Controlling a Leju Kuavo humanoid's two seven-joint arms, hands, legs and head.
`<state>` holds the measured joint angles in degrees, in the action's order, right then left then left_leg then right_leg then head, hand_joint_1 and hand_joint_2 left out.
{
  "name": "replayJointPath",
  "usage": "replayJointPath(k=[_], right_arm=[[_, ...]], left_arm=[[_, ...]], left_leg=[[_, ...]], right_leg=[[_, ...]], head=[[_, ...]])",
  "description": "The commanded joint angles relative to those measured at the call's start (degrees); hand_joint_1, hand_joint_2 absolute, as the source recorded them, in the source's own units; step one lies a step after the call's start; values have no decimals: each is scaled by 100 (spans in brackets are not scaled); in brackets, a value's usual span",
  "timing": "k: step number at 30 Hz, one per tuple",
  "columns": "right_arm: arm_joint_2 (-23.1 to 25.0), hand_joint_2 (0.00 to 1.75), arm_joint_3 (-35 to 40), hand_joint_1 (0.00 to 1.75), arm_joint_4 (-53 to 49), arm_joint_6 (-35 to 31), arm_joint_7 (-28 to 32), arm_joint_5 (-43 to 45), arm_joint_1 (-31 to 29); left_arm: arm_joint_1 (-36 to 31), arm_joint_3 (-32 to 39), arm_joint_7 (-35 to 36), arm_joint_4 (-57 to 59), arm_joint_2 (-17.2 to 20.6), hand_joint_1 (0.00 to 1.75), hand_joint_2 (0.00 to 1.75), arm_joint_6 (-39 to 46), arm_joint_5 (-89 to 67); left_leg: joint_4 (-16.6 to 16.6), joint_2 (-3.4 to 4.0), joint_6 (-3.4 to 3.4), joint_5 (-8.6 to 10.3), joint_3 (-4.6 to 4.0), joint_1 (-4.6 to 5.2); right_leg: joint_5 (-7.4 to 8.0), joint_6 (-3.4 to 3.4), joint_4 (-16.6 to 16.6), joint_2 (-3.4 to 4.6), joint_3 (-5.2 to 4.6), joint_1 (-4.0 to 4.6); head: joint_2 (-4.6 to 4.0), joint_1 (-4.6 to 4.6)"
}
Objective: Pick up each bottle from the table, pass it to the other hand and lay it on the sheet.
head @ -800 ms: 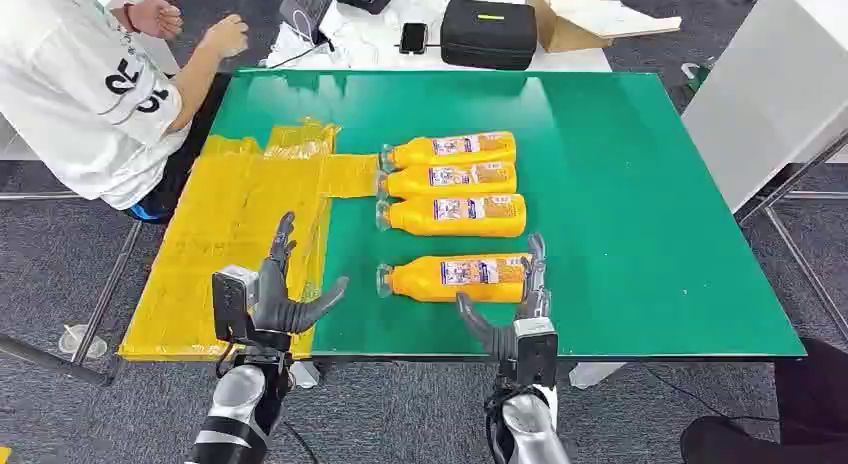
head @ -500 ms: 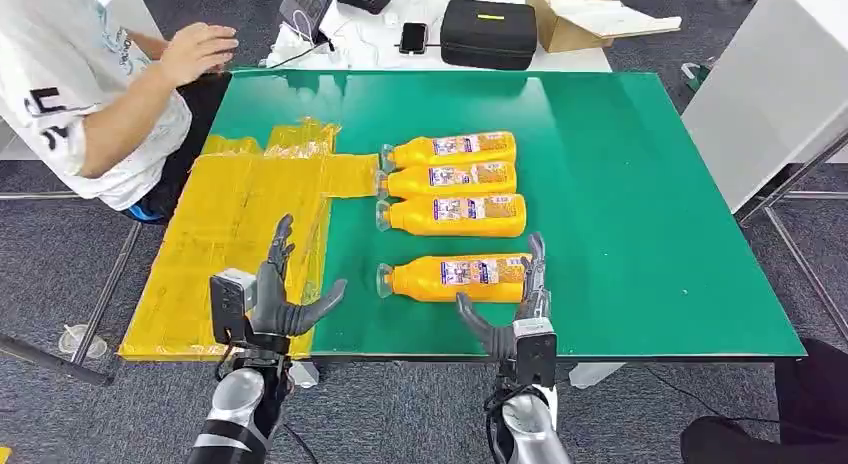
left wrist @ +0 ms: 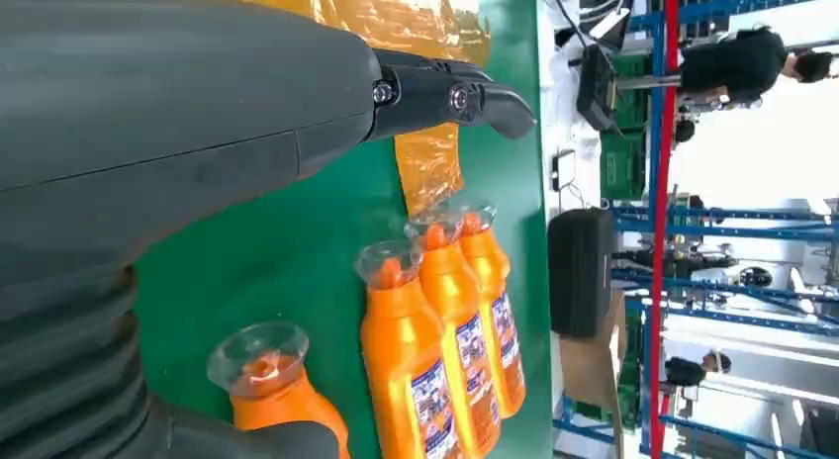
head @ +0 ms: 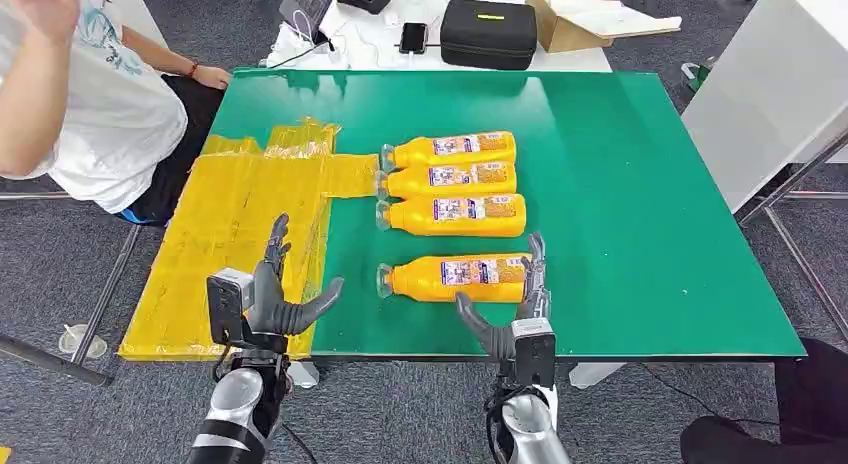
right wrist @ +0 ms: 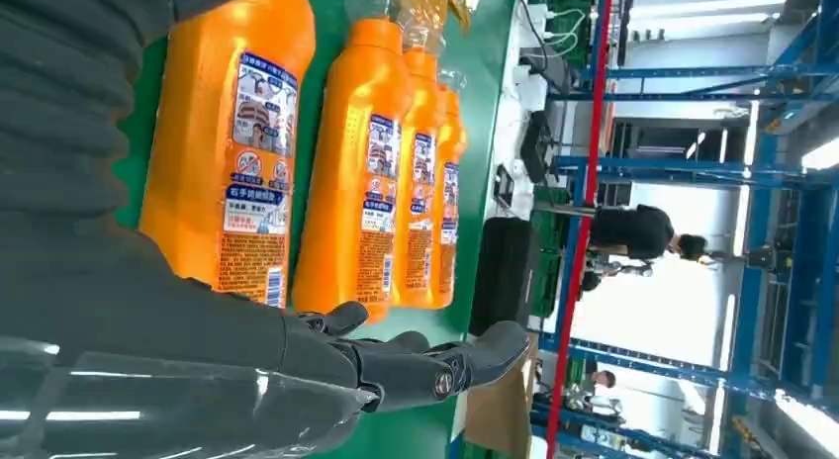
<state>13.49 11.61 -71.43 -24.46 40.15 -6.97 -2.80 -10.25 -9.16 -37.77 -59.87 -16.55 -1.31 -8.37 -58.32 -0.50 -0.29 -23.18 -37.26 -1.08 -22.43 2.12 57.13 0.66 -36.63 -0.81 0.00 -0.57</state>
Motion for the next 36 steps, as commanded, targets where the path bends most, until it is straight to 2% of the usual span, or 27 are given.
replayJointPath(k=[1,2,4,13,15,16,18,22,26,29,36], right_arm=[[-116,175,-35,0,208,-6,-15,-38,-226],[-126,175,-46,0,343,45,-15,-99,-276],[-132,175,-111,0,574,84,-15,-256,-393],[-806,175,33,0,517,621,-1652,-1838,-1259],[-815,175,25,0,518,634,-1670,-1838,-1284],[-815,175,25,0,518,634,-1670,-1838,-1284],[-1071,175,349,0,811,979,-2203,-2290,-1601],[-1385,175,881,0,1512,1853,-2783,-2622,-2177],[-1484,175,1294,0,2245,2309,-2881,-2747,-2534],[-1641,175,1601,0,2626,2984,-2895,-2562,-2872],[-1943,175,1919,0,2679,3580,-2726,-2248,-3085]], left_arm=[[-109,72,-5,84,55,0,175,79,22],[-108,82,-17,86,55,0,175,149,2],[-101,106,-24,78,60,0,175,182,17],[-97,303,-95,85,96,0,175,296,19],[-99,304,-95,88,97,0,175,297,19],[-99,304,-95,88,97,0,175,297,19],[-111,334,-119,99,98,0,175,343,-5],[-137,389,-115,162,132,0,175,328,-8],[-192,483,-186,358,111,0,175,321,-86],[-286,510,-212,498,111,0,175,294,-116],[-408,527,-223,638,111,0,175,323,-82]], left_leg=[[1,11,9,-15,40,-1],[2,6,5,-5,16,0],[3,8,6,-7,24,0],[0,14,9,-6,23,1],[2,10,5,-1,12,3],[2,18,12,-13,44,2],[1,6,5,-1,14,2],[0,20,7,-5,20,3],[4,14,7,-3,27,2],[2,10,6,-1,16,4],[0,4,11,-10,43,3]], right_leg=[[-12,-10,-5,-1,41,6],[-3,-5,-4,0,16,3],[-5,-6,-5,0,24,3],[-1,-5,-6,4,23,2],[2,-2,-5,4,12,-1],[-6,-8,-8,4,45,3],[1,-3,-5,-1,15,0],[3,-3,-5,14,19,0],[2,-4,-9,7,28,2],[2,-2,-4,4,17,-1],[-9,-8,-6,-9,48,3]], head=[[0,2],[0,2],[0,0],[2,2],[0,2],[0,0],[2,2],[0,0],[0,2],[0,0],[0,0]])
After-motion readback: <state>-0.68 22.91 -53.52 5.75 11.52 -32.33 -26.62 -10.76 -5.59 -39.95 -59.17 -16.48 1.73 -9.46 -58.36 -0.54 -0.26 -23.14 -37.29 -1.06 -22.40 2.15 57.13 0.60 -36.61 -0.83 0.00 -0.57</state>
